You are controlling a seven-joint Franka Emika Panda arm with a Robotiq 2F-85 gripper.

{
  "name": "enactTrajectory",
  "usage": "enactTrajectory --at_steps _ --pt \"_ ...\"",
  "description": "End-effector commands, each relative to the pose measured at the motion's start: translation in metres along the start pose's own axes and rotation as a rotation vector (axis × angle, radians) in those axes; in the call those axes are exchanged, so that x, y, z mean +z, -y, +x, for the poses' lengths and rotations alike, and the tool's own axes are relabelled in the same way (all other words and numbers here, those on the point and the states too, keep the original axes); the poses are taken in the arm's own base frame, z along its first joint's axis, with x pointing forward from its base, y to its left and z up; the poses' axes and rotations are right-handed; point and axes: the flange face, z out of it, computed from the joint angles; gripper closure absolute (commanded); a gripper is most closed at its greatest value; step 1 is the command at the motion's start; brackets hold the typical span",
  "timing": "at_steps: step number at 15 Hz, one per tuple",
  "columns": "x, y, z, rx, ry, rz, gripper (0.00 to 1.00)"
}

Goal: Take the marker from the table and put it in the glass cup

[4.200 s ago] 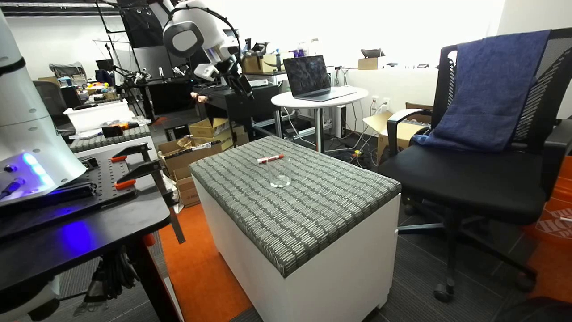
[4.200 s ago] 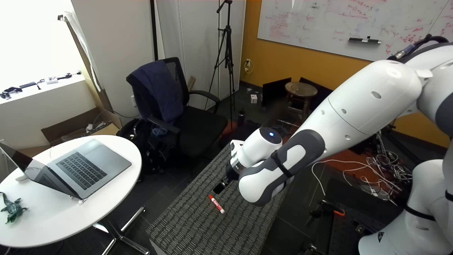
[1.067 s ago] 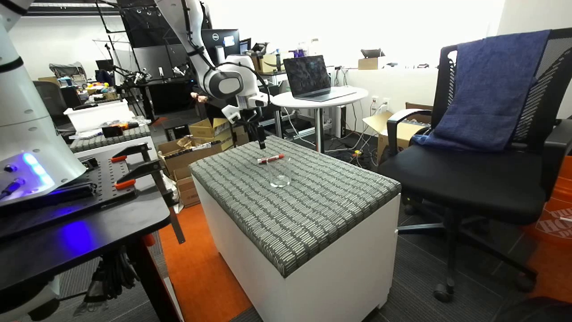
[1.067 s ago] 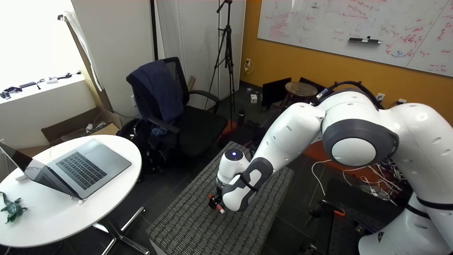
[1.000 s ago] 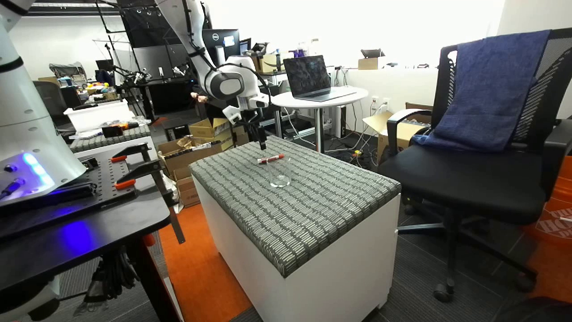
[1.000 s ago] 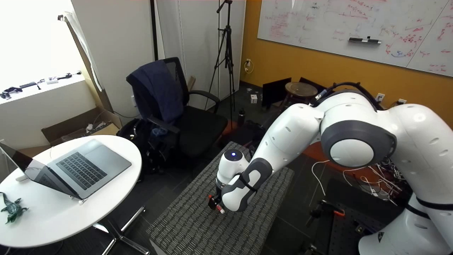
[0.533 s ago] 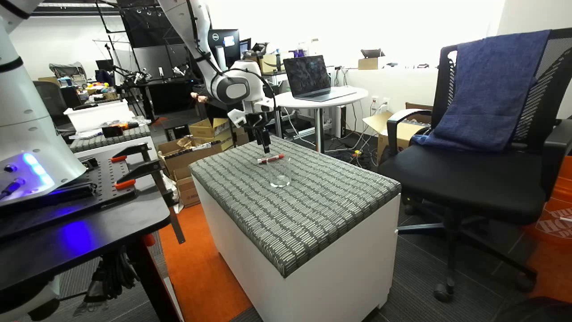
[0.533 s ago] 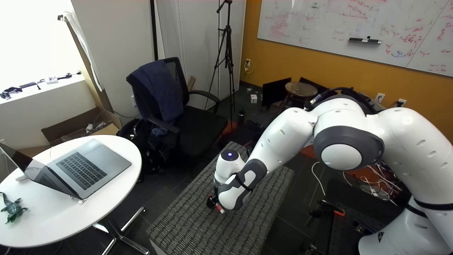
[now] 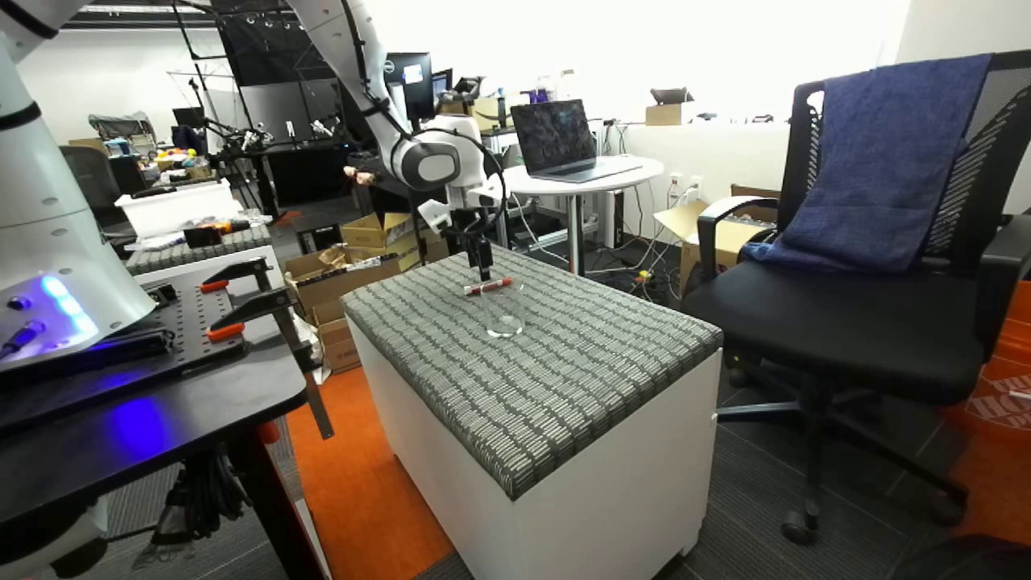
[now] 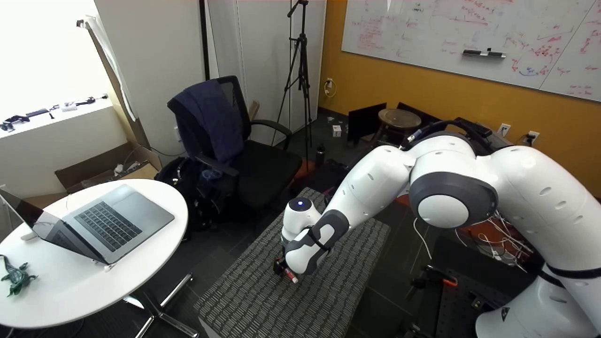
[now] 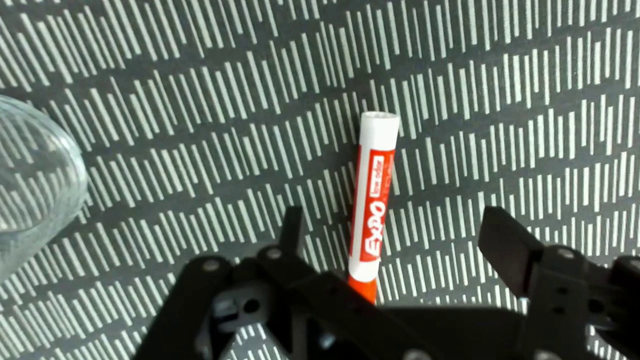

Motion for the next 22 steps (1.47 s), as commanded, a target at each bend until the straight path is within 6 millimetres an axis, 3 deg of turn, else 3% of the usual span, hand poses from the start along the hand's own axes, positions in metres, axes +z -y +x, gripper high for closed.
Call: enactTrajectory --at_steps 1,10,17,19,20,22 --pt "0.005 -0.003 0.015 0.014 0.032 -0.004 0.09" --pt "0.018 -0.004 0.037 0.011 0.087 -0.001 0.09" --pt "0.038 0.002 0.038 -0.004 0.125 0.003 0.09" --pt "0.043 0.003 0.038 -0.002 0.129 0.003 0.33" --pt "0.045 0.004 0.037 -0.003 0.131 0.004 0.36" --pt "0.047 0.004 0.037 -0.002 0.131 0.002 0.52"
